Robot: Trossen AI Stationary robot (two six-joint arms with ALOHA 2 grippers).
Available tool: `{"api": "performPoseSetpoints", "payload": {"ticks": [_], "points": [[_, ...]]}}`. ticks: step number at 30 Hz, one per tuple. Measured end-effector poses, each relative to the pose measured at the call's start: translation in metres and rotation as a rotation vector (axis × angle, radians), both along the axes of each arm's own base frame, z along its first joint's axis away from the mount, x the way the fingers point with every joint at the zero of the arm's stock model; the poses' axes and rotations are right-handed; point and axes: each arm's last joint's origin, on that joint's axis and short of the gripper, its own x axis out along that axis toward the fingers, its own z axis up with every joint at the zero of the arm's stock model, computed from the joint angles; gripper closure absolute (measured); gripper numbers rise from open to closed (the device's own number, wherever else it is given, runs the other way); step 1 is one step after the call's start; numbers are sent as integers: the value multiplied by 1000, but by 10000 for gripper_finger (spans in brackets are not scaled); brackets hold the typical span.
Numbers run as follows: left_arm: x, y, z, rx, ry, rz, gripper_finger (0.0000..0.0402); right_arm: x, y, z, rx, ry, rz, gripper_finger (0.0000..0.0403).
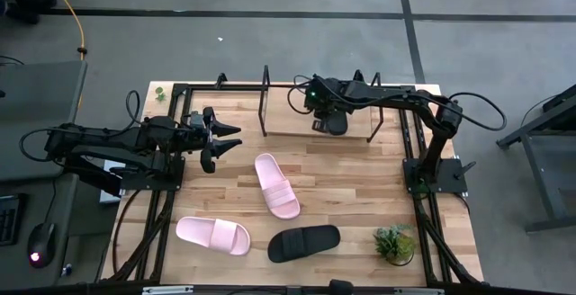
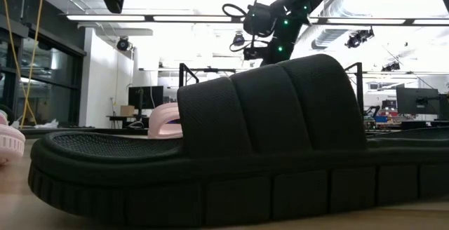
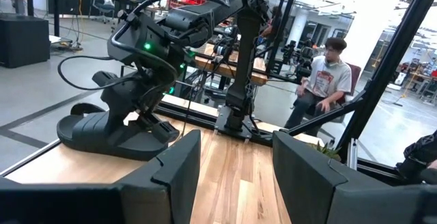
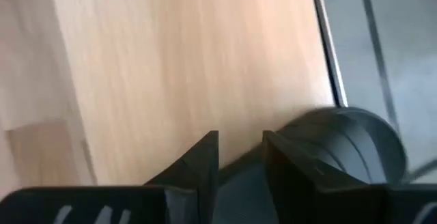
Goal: Pick and place slides into the shelf
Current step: Put the black slides on the shelf
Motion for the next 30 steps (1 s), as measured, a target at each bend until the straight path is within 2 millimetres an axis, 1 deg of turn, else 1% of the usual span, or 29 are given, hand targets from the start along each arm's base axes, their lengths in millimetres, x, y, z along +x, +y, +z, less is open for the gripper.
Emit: {"api": "performPoseSetpoints", "payload": {"ticks": [9,14,17,23,30], "points": [[0,0,0,0,2,0,234,1,8,-1,18,28,18,299],[0,0,0,0,2,0,234,-1,20,-1,46,75,31,299],[0,0,0,0,3,0,234,-2,32,5,52,75,49,299],[0,0,0,0,4,0,234,1,61,22,73,7,119,299],[0,0,-1,0,6,0,234,6,99,33,91,-38,230,299]]}}
